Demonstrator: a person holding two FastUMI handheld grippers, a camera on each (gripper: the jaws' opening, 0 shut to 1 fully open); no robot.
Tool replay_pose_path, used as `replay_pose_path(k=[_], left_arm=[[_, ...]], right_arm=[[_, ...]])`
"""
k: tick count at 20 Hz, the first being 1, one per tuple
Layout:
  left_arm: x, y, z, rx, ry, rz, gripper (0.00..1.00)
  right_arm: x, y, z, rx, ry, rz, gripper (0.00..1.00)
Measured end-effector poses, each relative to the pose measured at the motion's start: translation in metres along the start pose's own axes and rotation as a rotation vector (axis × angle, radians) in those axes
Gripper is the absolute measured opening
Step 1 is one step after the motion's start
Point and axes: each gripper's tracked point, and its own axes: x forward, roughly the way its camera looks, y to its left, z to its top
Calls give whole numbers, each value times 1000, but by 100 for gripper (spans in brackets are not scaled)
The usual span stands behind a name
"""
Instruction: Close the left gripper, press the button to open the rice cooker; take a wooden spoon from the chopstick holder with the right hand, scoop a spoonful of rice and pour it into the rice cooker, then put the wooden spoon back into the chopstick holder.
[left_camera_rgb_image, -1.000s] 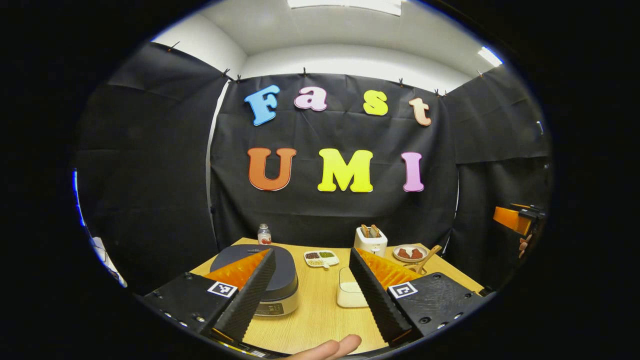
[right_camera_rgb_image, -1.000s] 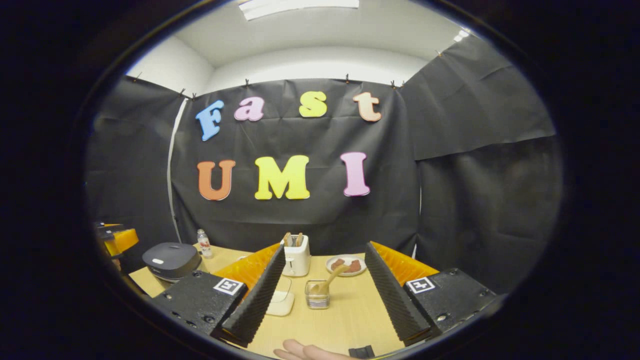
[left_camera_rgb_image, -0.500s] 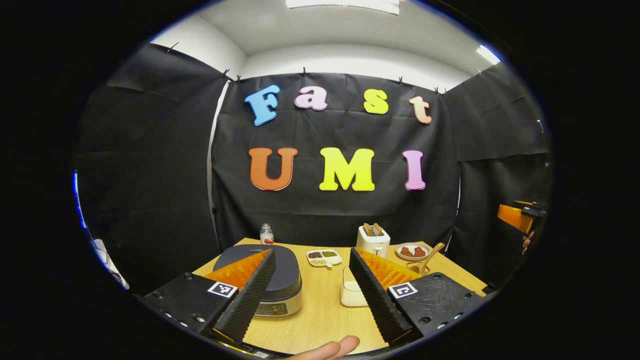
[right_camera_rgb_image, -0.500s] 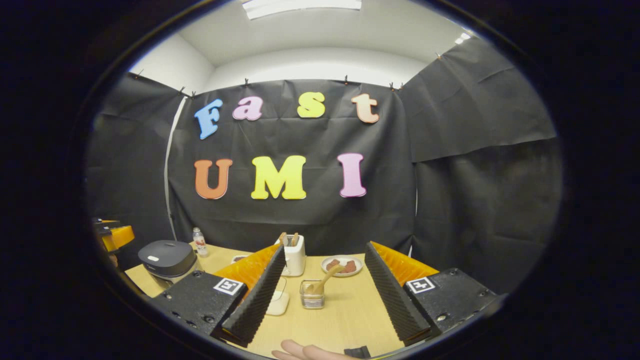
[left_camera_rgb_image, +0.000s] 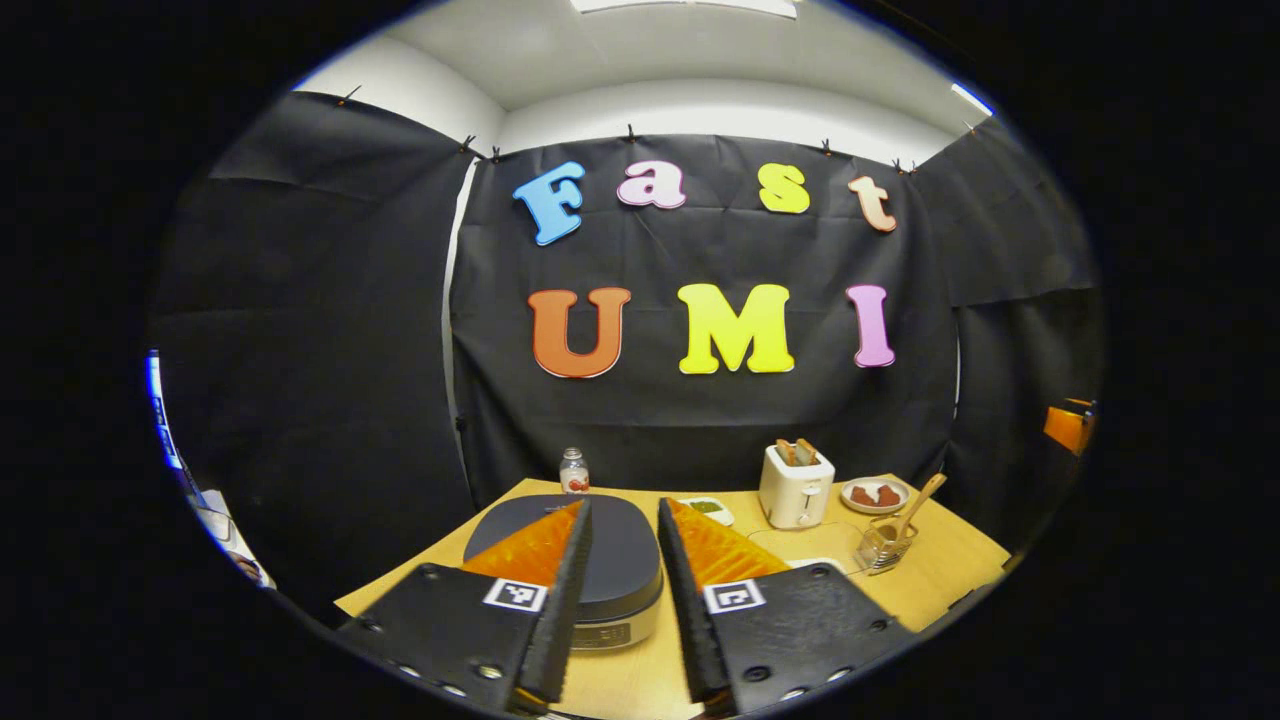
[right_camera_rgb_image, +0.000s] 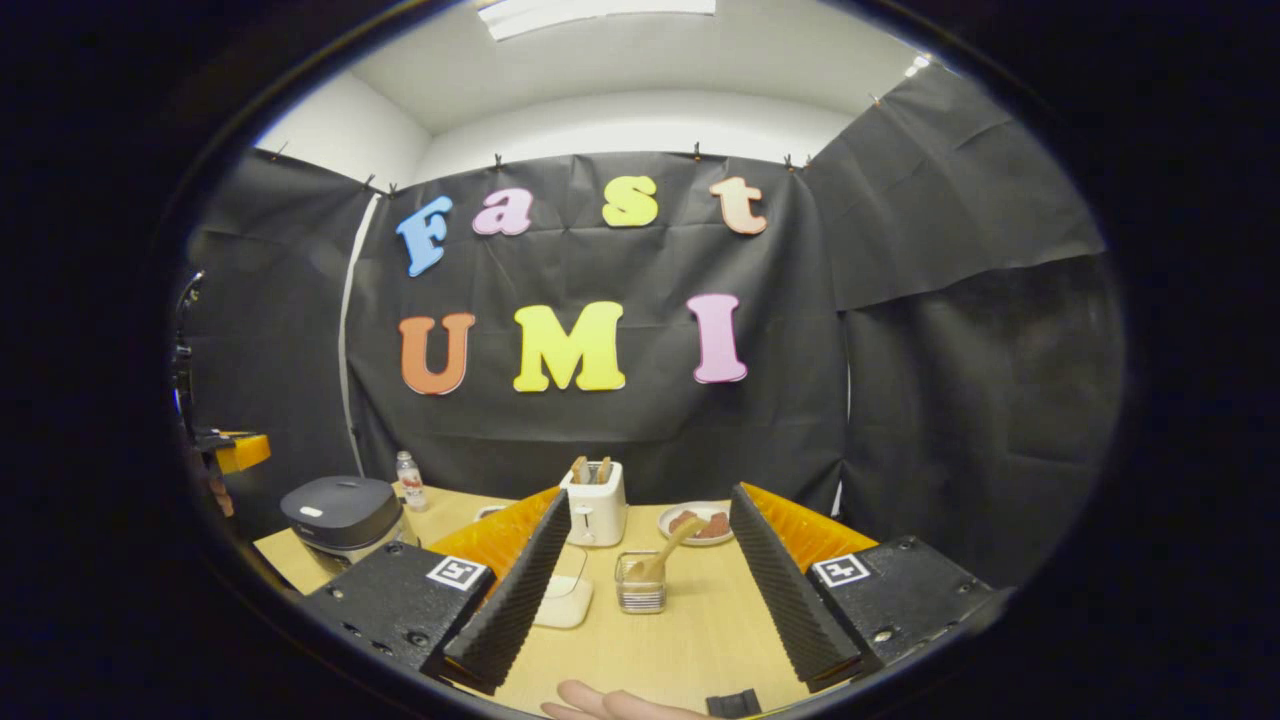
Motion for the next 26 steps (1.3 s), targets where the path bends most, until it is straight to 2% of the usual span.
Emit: replay_pose_path(k=[1,3,5,6,9,10,13,14,17,18,22,23,24,26], left_arm=[[7,6,-11,-2,34,6,22],[16,14,-30,-12,111,17,14],[34,29,-42,3,163,59,15],[44,36,-52,-15,203,67,0],[65,57,-81,-1,322,111,0],[69,61,-92,-9,365,110,0],[74,51,-112,-76,460,68,0],[77,48,-117,-94,477,54,0],[78,43,-126,-135,509,52,0],[78,44,-126,-126,510,62,0],[70,38,-132,-86,553,78,0],[71,38,-134,-73,561,84,0],[71,38,-133,-72,561,96,0],[73,38,-134,-52,551,102,0]], right_arm=[[2,3,-3,2,1,6,97],[7,7,-7,-2,4,13,97],[12,9,-15,-4,13,17,97],[14,12,-18,-1,18,20,97],[20,16,-26,-3,29,36,96],[22,16,-30,-8,32,36,100],[29,15,-43,-21,43,38,100],[31,14,-48,-23,50,39,97],[39,9,-65,-18,85,33,97],[41,8,-70,-14,99,37,100],[47,4,-84,8,130,38,100],[47,4,-86,13,133,37,96],[47,4,-87,17,134,38,100],[45,4,-88,19,136,40,100]])
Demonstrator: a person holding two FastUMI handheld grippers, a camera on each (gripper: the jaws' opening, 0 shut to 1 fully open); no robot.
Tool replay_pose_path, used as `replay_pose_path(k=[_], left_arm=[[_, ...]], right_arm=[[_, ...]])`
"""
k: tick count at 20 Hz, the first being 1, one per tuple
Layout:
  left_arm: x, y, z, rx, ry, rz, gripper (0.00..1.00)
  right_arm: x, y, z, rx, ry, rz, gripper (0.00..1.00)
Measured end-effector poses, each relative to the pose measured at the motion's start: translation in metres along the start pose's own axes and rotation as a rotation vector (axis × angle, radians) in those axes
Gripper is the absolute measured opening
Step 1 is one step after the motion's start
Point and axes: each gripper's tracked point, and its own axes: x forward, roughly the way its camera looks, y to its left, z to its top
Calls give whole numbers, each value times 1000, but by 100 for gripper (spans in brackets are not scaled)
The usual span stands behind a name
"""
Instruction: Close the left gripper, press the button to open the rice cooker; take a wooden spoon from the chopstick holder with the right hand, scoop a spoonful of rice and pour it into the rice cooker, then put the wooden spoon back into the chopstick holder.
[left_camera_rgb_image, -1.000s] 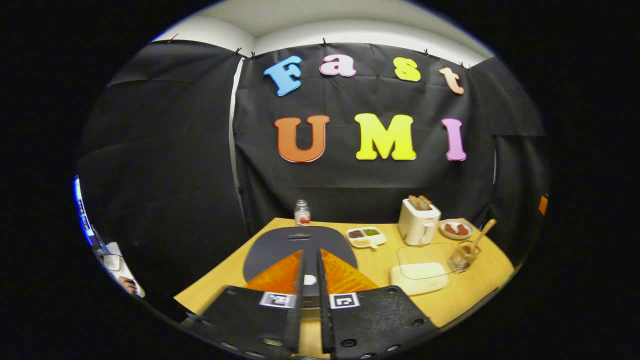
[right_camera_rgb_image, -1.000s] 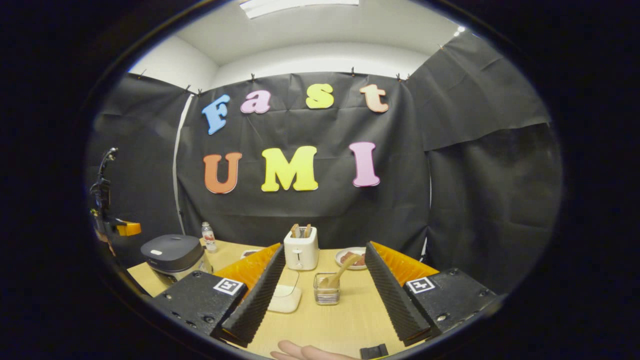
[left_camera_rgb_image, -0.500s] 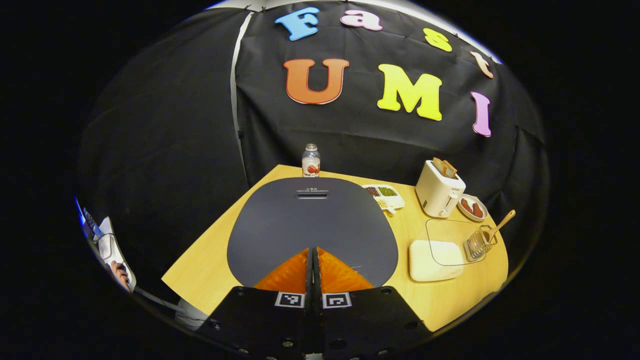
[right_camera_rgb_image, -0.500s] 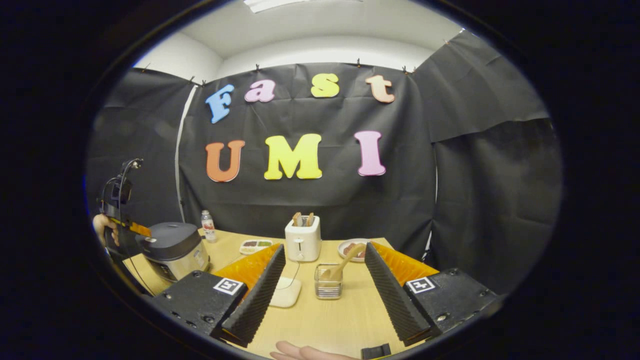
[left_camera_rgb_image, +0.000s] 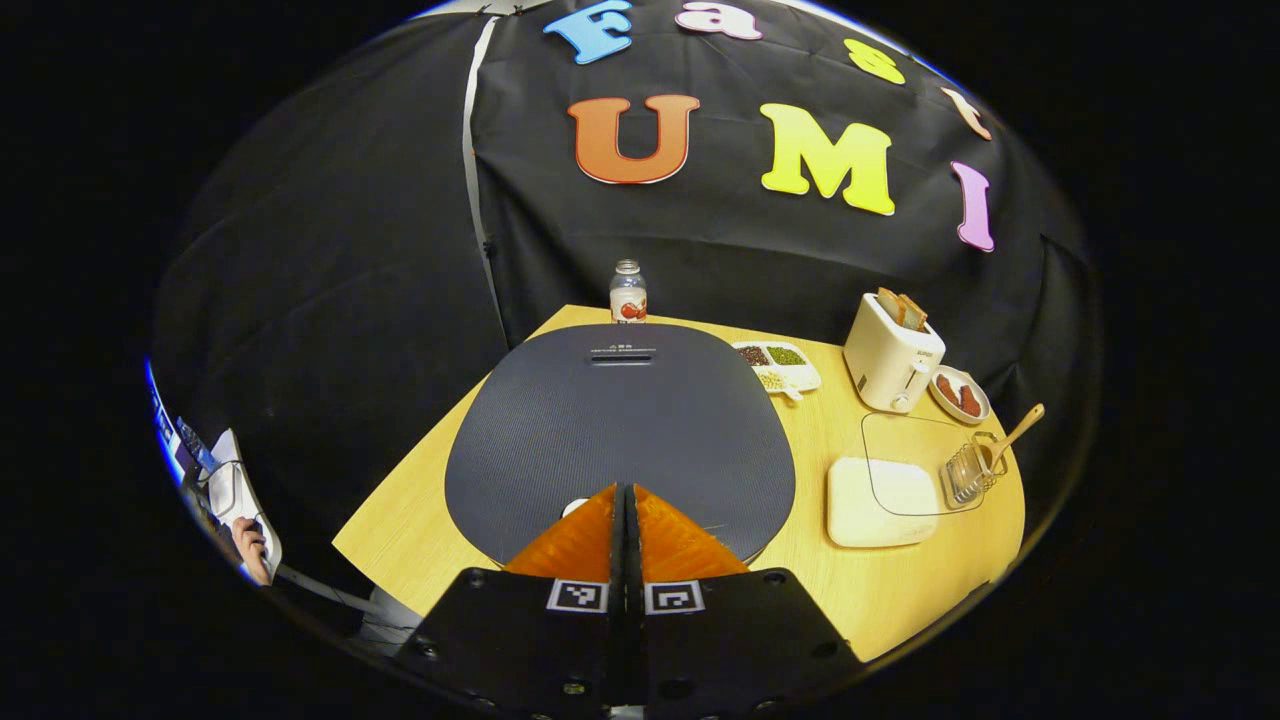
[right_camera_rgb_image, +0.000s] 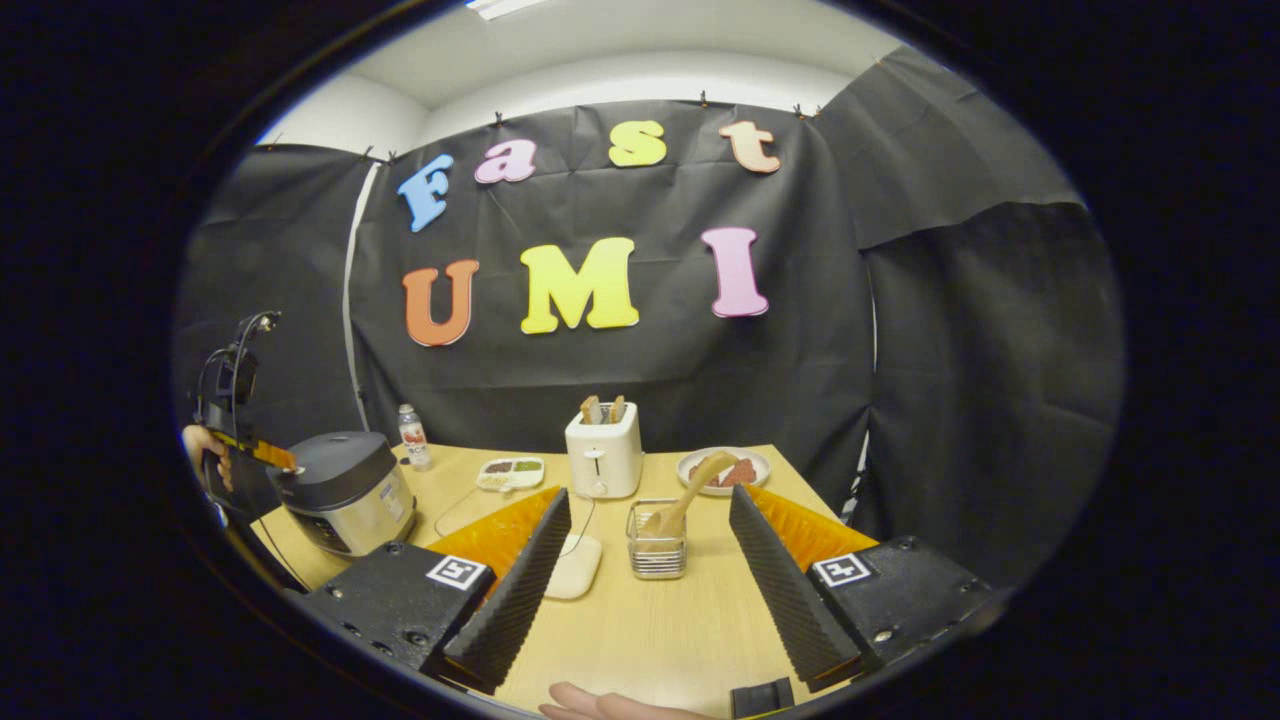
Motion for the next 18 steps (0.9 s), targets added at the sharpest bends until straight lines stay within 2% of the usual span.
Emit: replay_pose_path(k=[1,2,4,7,9,11,14,15,16,17,18], left_arm=[[0,0,1,6,-15,6,0],[6,0,-6,7,-2,5,0],[2,-1,-2,-20,-14,-3,1],[-4,0,2,-62,-4,-30,0],[-6,-3,12,-75,-62,-49,0],[-27,2,39,-67,-170,-40,0],[-74,9,85,-78,-364,-1,0],[-95,6,96,-81,-406,-12,0],[-106,2,101,-78,-434,-19,10],[-117,-2,99,-70,-447,-39,0],[-130,-6,100,-66,-468,-56,2]], right_arm=[[0,-1,0,-3,-1,0,96],[-1,-2,0,-7,-3,-5,100],[-4,-6,2,-16,-6,-15,97],[-11,-10,4,-22,-20,-34,100],[-15,-12,3,-23,-22,-38,96],[-20,-11,0,-19,-15,-34,100],[-22,-16,-1,-15,-11,-46,100],[-23,-18,-2,-16,-11,-51,100],[-24,-18,-1,-17,-13,-54,100],[-24,-18,-2,-18,-13,-56,100],[-25,-17,-1,-18,-14,-56,100]])
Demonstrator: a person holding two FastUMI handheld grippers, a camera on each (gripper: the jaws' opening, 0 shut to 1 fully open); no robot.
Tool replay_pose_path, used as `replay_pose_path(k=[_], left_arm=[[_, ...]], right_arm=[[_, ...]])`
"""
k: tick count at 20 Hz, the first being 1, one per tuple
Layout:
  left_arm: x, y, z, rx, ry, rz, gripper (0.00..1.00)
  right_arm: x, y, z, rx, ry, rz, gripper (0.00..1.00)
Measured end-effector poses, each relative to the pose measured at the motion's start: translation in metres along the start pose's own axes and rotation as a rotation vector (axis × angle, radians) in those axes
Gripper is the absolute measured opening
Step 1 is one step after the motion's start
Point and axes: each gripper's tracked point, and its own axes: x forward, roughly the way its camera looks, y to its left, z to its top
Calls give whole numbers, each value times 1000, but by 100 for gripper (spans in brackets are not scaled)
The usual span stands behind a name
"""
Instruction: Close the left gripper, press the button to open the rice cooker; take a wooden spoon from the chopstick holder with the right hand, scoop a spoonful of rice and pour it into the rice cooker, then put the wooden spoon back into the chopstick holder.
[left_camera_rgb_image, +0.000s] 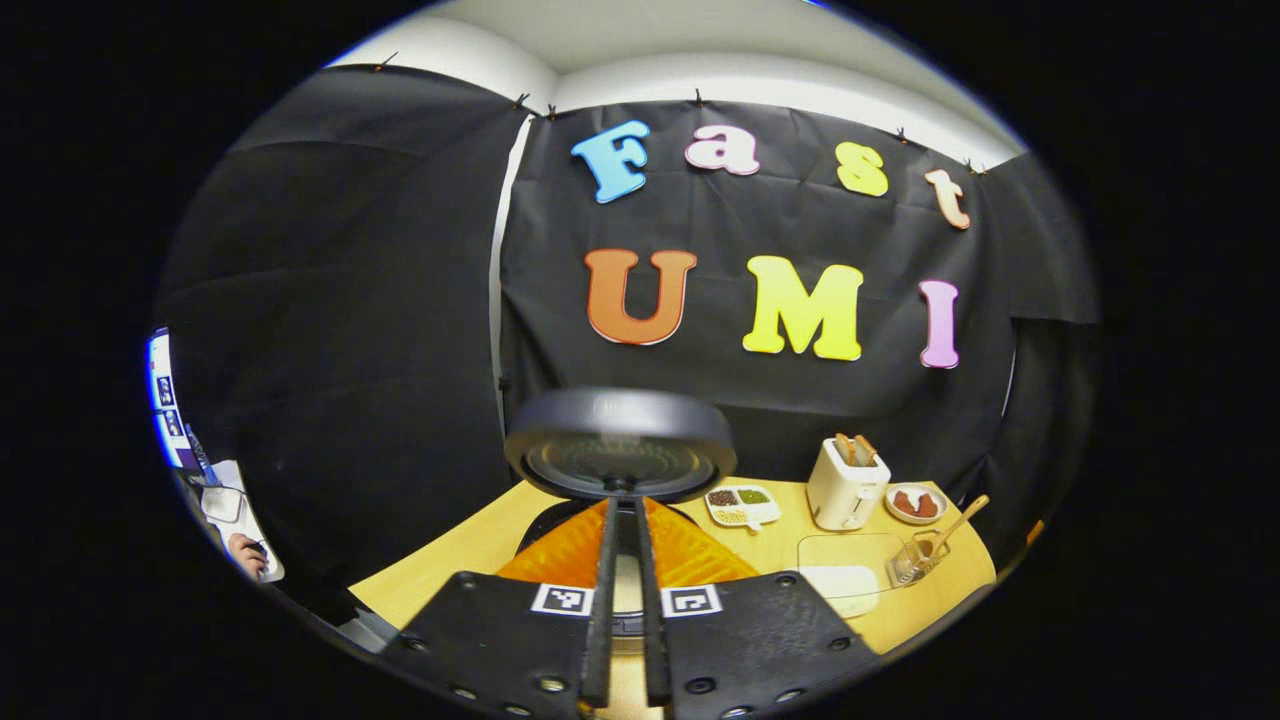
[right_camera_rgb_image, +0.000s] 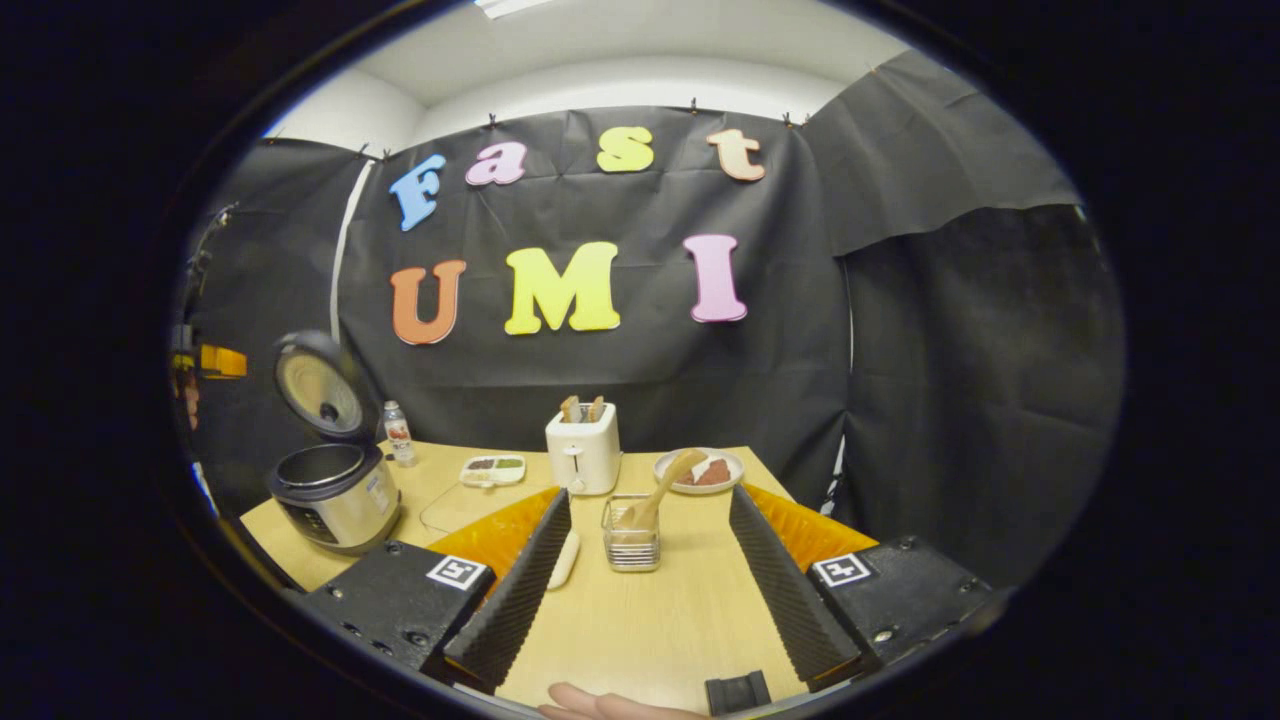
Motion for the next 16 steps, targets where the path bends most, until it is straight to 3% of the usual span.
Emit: replay_pose_path(k=[3,4,10,16], left_arm=[[-16,-10,3,-7,-21,-29,89],[-20,-11,3,0,-33,-30,95],[-40,-25,4,5,-77,-66,94],[-62,-31,-9,57,-132,-65,94]], right_arm=[[-1,2,-1,2,-1,3,100],[1,2,0,0,0,-1,100],[17,-5,-9,6,19,-20,100],[64,-12,-34,24,60,-19,100]])
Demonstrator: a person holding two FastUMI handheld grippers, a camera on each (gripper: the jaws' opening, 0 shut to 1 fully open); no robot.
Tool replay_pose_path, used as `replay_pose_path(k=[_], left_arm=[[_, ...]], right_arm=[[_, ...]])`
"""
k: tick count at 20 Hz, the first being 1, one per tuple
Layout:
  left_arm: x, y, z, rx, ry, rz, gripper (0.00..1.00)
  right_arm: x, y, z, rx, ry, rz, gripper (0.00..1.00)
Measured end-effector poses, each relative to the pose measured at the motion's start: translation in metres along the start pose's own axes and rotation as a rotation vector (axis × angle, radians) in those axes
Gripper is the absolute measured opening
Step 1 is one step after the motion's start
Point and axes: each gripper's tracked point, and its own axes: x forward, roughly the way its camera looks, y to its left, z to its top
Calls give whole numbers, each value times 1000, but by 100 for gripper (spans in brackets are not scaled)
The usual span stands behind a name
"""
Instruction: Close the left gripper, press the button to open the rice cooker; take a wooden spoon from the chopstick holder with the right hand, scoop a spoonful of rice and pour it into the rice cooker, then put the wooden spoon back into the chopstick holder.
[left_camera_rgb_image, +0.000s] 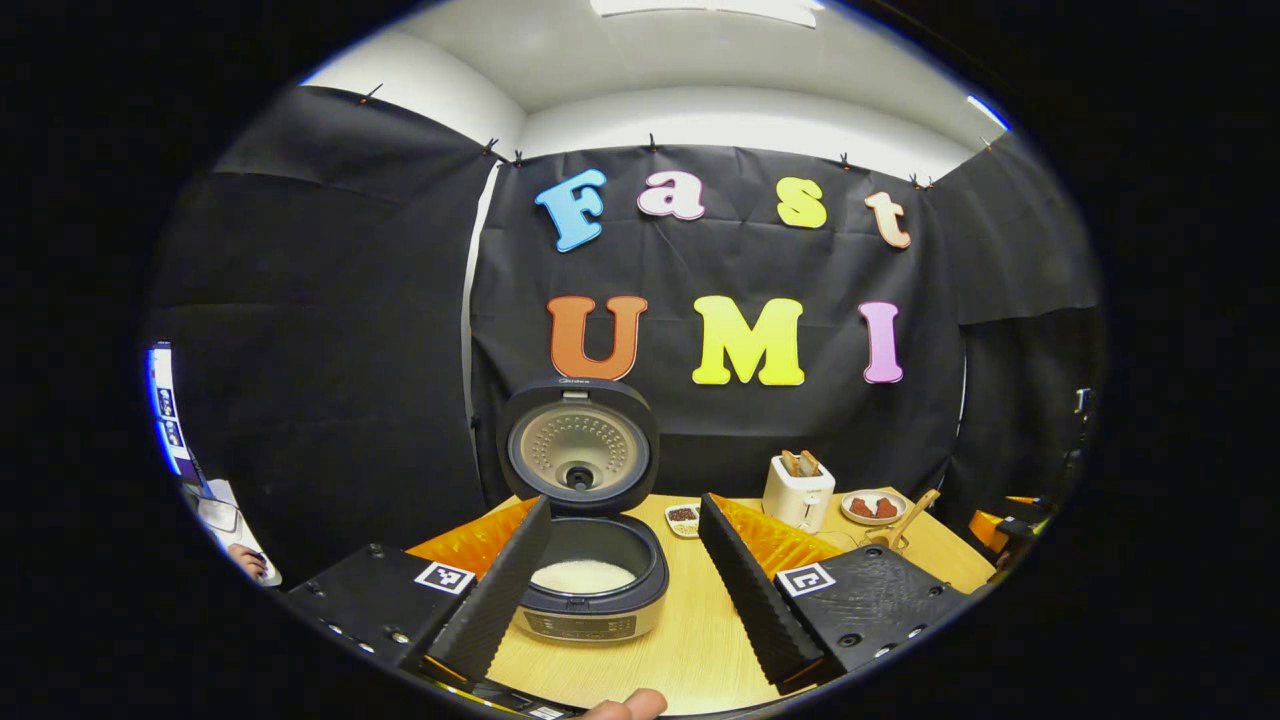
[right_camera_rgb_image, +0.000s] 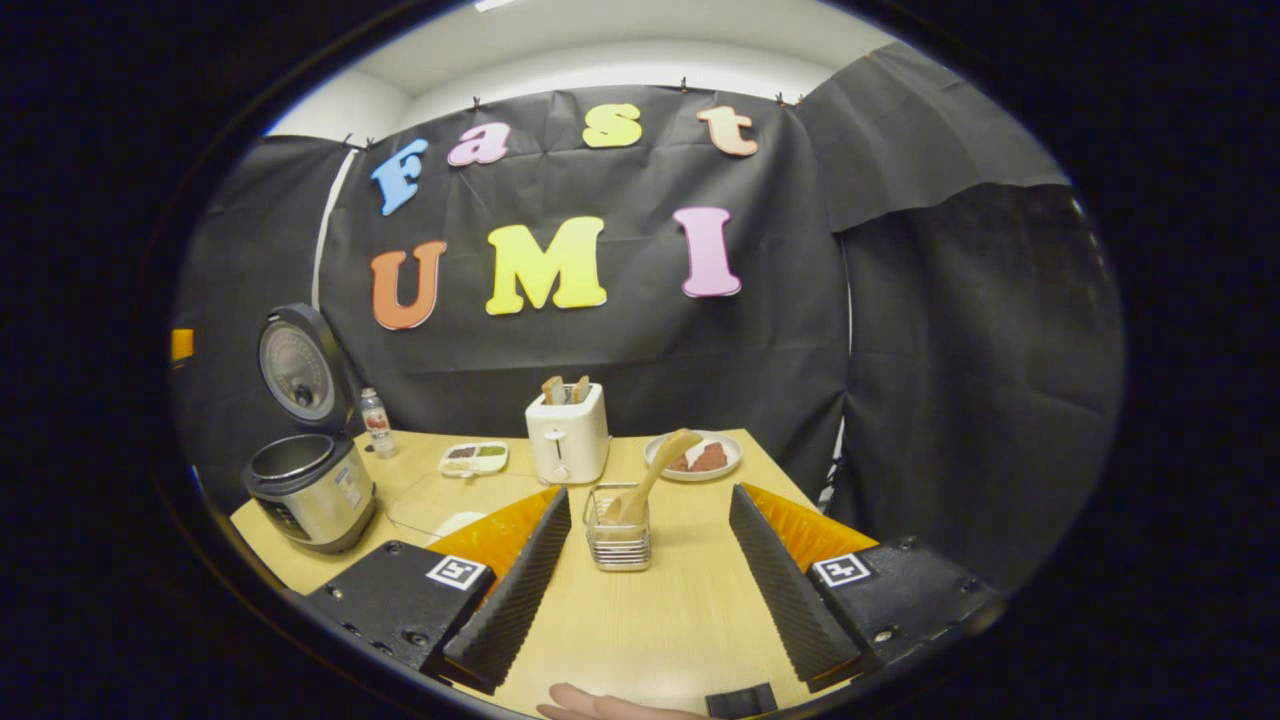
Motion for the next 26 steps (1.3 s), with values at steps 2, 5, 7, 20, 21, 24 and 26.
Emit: replay_pose_path(k=[2,5,7,20,21,24,26], left_arm=[[-9,-6,-7,-2,-15,-5,94],[-19,-20,-18,-6,-27,-36,94],[-22,-27,-21,2,-34,-50,94],[-26,-19,-23,-37,-96,-26,94],[-24,-23,-30,-51,-80,-42,94],[-16,-19,-38,-48,-51,-51,94],[-17,-17,-40,-27,-47,-46,95]], right_arm=[[25,-2,-7,19,14,-2,100],[66,-5,-15,37,37,-20,97],[93,-12,-21,42,62,-63,100],[224,-12,-46,245,142,-12,99],[230,-12,-47,245,144,-8,98],[232,-7,-47,260,148,31,73],[235,-6,-44,286,148,35,30]])
